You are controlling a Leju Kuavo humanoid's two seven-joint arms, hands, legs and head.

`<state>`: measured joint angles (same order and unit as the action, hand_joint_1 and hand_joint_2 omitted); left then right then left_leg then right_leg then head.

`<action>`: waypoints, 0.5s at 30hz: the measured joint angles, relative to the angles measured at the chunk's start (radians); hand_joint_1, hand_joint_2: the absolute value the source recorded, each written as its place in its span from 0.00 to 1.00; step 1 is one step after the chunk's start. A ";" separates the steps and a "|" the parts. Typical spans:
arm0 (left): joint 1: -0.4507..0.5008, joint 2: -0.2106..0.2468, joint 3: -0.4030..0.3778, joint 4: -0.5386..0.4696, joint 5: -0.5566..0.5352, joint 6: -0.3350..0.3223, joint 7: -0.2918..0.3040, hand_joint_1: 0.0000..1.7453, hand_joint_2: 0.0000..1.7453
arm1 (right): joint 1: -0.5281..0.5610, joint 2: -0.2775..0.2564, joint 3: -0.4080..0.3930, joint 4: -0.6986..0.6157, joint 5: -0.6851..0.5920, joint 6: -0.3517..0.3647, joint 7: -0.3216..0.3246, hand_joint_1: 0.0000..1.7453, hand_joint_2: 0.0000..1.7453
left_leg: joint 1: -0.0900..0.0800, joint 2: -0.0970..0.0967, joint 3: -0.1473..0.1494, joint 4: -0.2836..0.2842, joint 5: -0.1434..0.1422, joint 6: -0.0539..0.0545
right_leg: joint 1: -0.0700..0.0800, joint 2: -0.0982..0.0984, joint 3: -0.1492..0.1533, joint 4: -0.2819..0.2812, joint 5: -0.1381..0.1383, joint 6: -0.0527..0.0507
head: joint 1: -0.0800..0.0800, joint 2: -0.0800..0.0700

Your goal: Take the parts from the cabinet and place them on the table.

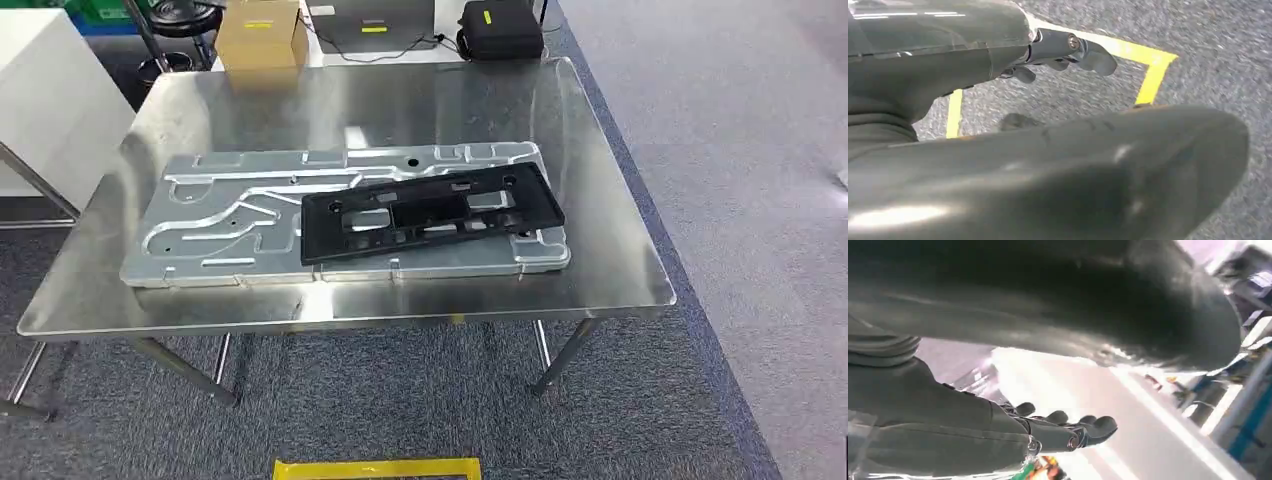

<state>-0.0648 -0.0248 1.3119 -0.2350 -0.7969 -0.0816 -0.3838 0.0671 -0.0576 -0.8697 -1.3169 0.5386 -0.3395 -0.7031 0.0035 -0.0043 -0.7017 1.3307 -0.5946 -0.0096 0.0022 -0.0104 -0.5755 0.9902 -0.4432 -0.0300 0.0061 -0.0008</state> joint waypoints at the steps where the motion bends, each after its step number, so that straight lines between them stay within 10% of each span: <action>1: 0.000 0.000 0.000 0.000 0.000 0.000 -0.001 0.00 0.00 | 0.003 0.003 -0.011 0.004 0.005 0.000 0.000 0.00 0.00 | -0.001 0.000 0.030 -0.014 0.038 0.002 | 0.001 0.000 -0.017 0.005 0.009 0.001 | 0.000 0.000; 3: 0.000 0.000 0.000 0.000 0.000 0.000 -0.003 0.00 0.00 | 0.006 0.011 -0.034 0.013 0.018 0.000 0.000 0.00 0.00 | -0.004 0.000 0.147 -0.146 0.102 0.010 | 0.001 0.000 -0.049 0.017 0.025 0.004 | 0.000 0.000; 5: -0.006 0.001 0.000 -0.001 0.000 0.000 -0.005 0.00 0.00 | 0.007 0.015 -0.047 0.019 0.033 -0.001 0.000 0.00 0.00 | -0.013 0.000 0.282 -0.344 0.046 0.021 | 0.005 0.001 -0.064 0.030 0.038 0.014 | 0.000 0.000; 9: -0.005 -0.003 0.000 0.000 0.000 0.001 -0.008 0.00 0.00 | -0.002 0.015 -0.089 0.048 0.144 0.003 0.029 0.00 0.00 | -0.015 0.001 0.271 -0.371 0.070 0.044 | 0.000 -0.001 -0.066 0.017 0.077 0.038 | -0.002 0.000; 13: -0.007 -0.007 0.004 0.000 0.002 0.002 -0.008 0.00 0.00 | -0.032 -0.019 -0.146 0.242 0.437 0.047 0.204 0.00 0.00 | -0.012 0.012 0.217 -0.374 0.119 0.061 | -0.015 0.007 -0.115 0.205 -0.137 0.060 | -0.001 0.000; 15: -0.007 -0.009 0.007 0.000 -0.004 -0.005 -0.005 0.00 0.00 | -0.046 -0.053 -0.177 0.422 0.590 0.084 0.368 0.00 0.00 | -0.012 0.012 0.184 -0.368 0.142 0.060 | -0.022 0.006 -0.124 0.319 -0.152 0.069 | -0.001 0.000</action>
<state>-0.0722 -0.0336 1.3188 -0.2354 -0.8011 -0.0862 -0.3887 0.0212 -0.1103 -1.0468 -0.8954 1.1291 -0.2559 -0.3354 -0.0082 0.0077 -0.5173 0.9625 -0.4524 0.0505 -0.0196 -0.0039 -0.6998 1.3092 -0.5956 0.0392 0.0050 -0.0008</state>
